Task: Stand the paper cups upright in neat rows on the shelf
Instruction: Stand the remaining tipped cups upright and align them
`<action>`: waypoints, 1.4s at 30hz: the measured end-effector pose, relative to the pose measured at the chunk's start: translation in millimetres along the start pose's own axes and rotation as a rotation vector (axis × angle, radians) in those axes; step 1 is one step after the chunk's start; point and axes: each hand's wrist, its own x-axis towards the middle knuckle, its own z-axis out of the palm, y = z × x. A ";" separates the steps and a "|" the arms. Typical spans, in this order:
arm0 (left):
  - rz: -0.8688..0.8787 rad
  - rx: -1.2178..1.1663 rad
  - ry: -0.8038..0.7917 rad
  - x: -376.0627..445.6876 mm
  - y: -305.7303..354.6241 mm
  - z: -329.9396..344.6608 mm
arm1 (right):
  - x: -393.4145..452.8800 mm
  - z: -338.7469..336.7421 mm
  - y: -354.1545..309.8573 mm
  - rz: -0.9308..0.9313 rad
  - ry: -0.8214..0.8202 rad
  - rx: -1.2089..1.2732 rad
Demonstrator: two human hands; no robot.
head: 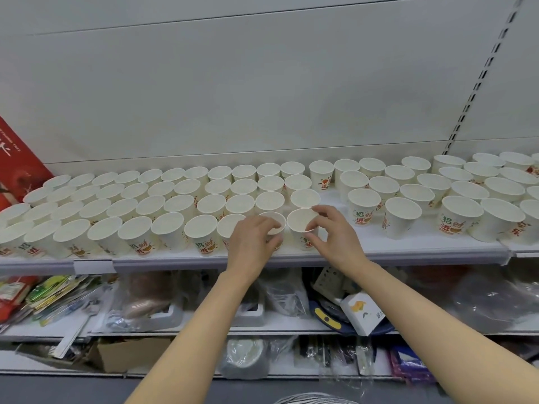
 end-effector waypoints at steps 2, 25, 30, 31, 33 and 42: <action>-0.010 0.018 -0.010 0.8 1.0 0.0 | 1.9 2.0 -0.4 0.003 -0.007 0.001; -0.012 0.131 -0.077 -7.5 -12.6 9.1 | 33.2 15.9 17.8 0.293 -0.150 0.227; 0.015 0.131 -0.046 -10.7 -15.1 6.2 | 29.8 13.0 8.9 0.274 -0.088 0.227; 0.021 0.123 -0.031 -11.5 -17.2 4.7 | 27.2 10.5 7.0 0.250 -0.063 0.204; 0.033 0.124 0.003 -13.6 -22.2 1.5 | 18.9 4.2 3.2 0.169 -0.032 0.135; -0.035 0.093 0.061 -24.5 -42.0 -1.4 | 0.6 13.0 -1.0 0.020 0.024 -0.062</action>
